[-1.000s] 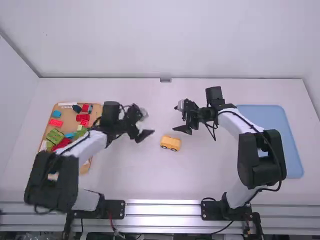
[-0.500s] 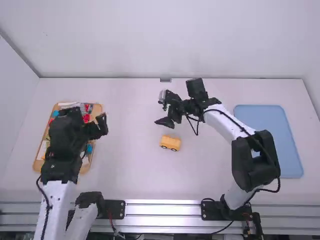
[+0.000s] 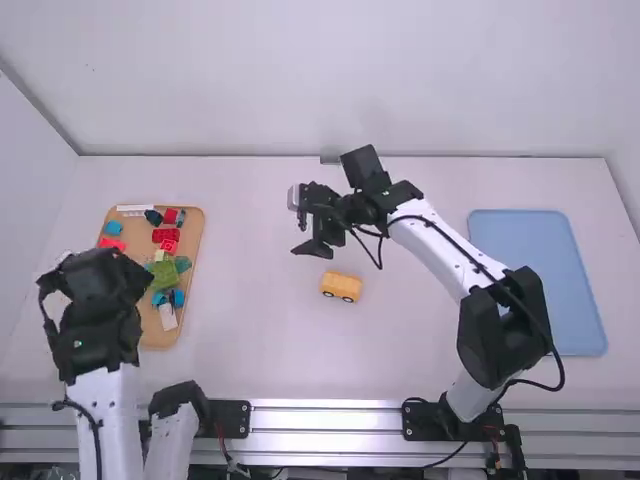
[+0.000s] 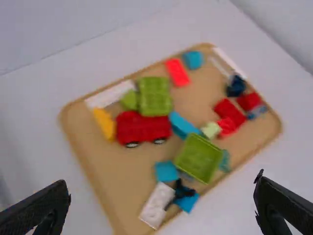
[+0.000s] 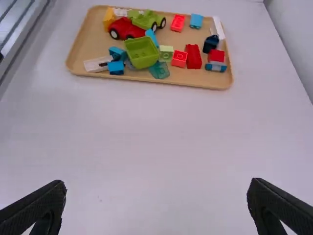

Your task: Assemble lego blocks to make yellow taxi

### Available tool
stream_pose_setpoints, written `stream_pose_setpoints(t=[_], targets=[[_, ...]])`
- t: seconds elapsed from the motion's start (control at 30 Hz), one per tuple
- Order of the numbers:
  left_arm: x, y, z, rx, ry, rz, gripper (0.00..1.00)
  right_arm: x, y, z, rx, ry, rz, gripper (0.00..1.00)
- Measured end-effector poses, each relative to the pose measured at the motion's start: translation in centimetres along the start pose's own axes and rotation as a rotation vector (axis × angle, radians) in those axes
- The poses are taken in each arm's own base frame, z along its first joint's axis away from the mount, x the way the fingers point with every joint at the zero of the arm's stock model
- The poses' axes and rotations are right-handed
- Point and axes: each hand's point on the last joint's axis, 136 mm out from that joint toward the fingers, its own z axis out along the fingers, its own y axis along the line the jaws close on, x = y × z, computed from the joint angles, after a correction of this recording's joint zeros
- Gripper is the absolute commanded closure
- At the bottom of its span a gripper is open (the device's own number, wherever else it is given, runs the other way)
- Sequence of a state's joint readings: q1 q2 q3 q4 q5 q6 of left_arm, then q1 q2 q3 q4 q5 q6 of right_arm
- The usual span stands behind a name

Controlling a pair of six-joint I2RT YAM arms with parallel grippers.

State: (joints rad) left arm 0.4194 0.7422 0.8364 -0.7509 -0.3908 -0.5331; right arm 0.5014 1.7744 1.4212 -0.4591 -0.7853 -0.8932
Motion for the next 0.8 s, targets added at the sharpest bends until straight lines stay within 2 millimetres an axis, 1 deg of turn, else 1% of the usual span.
stream_pose_setpoints(t=[0.07, 0.1, 0.17, 0.23, 0.27, 0.3, 0.33, 0.43, 0.47, 0.57, 0.63, 0.7, 0.73, 0.77, 0.8], targets=[[-1.6, 1.5, 1.4, -0.087, 0.024, -0.068, 0.01, 0.3, -0.2, 0.0, 0.014, 0.018, 0.003, 0.02], [-1.9, 1.7, 1.8, -0.1, 0.034, -0.082, 0.01, 0.4, -0.3, 0.0, 0.018, 0.023, 0.004, 0.01], [-2.1, 2.8, 3.9, -0.145, 0.11, -0.133, 0.01, 0.6, -0.4, 0.0, 0.026, 0.033, 0.005, 0.02], [-1.1, 3.3, 5.5, -0.149, 0.235, -0.148, 0.01, 0.8, -0.7, -0.1, 0.035, 0.041, 0.005, 0.02], [-0.8, 3.3, 5.8, -0.145, 0.266, -0.147, 0.01, 0.8, -0.7, -0.2, 0.036, 0.041, 0.004, 0.01], [-0.3, 3.2, 6.2, -0.137, 0.312, -0.149, 0.01, 0.9, -0.7, -0.2, 0.037, 0.042, 0.005, 0.01], [0.4, 2.8, 7.0, -0.112, 0.389, -0.142, 0.01, 1.0, -0.9, -0.3, 0.043, 0.043, 0.01, 0.01], [0.4, 2.1, 8.0, -0.093, 0.424, -0.144, 0.01, 1.1, -1.3, -0.6, 0.054, 0.044, 0.01, 0.01], [0.4, 2.0, 8.8, -0.101, 0.437, -0.158, 0.01, 1.2, -1.4, -0.7, 0.059, 0.044, 0.012, 0.01], [0.8, 2.4, 9.8, -0.139, 0.456, -0.174, 0.01, 1.4, -1.7, -0.9, 0.067, 0.047, 0.013, 0.02], [1.6, 2.8, 11.9, -0.179, 0.487, -0.188, 0.01, 1.4, -1.7, -1.0, 0.07, 0.048, 0.014, 0.02], [2.3, 3.1, 12.9, -0.199, 0.519, -0.192, 0.01, 1.5, -1.8, -1.0, 0.072, 0.05, 0.017, 0.02], [3.1, 3.5, 13.9, -0.222, 0.561, -0.197, 0.01, 1.7, -1.9, -1.1, 0.077, 0.054, 0.016, 0.01], [4.0, 4.0, 14.8, -0.249, 0.609, -0.202, 0.03, 1.8, -2.1, -1.2, 0.084, 0.06, 0.017, 0.01], [4.4, 4.1, 15.3, -0.258, 0.629, -0.207, 0.05, 1.9, -2.2, -1.3, 0.09, 0.063, 0.019, 0.02]])
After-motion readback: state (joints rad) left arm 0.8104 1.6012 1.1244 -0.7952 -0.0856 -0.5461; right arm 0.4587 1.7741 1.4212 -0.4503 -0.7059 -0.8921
